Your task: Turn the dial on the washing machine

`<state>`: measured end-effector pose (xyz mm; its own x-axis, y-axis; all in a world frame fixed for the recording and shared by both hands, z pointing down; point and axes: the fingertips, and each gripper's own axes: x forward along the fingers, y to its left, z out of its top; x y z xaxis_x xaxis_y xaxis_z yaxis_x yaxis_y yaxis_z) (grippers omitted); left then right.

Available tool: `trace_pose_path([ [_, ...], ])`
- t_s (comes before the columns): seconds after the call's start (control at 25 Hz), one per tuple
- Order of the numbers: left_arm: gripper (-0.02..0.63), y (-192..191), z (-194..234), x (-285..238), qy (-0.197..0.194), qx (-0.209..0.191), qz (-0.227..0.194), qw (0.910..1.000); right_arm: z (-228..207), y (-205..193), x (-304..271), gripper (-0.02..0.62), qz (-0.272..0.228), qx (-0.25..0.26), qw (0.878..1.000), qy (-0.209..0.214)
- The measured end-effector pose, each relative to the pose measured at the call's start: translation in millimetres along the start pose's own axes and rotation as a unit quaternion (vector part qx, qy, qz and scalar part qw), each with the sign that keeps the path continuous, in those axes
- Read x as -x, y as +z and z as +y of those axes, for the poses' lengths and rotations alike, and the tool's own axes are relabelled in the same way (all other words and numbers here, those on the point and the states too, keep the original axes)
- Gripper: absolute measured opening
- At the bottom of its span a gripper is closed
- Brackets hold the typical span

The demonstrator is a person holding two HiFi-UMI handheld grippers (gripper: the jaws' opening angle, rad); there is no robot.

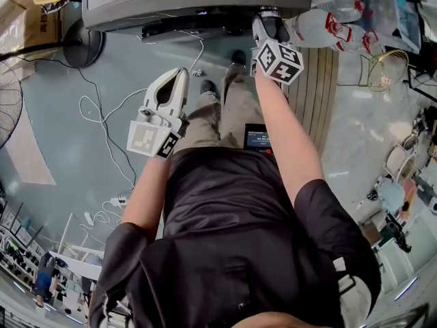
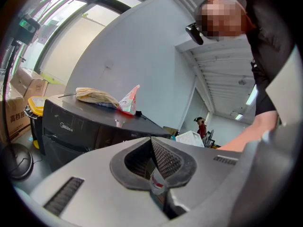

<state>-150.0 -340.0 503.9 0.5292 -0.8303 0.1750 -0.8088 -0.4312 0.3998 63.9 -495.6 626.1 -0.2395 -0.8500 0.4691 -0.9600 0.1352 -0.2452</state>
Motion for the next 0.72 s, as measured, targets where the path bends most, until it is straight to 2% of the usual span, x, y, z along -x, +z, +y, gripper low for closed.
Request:
trace_pose_path([
  [0.72,-0.005,-3.6,0.8,7.1,0.003,-0.001,0.006,1.0000,-0.4,0.9,0.4,0.273,0.007,0.085,0.996,-0.025],
])
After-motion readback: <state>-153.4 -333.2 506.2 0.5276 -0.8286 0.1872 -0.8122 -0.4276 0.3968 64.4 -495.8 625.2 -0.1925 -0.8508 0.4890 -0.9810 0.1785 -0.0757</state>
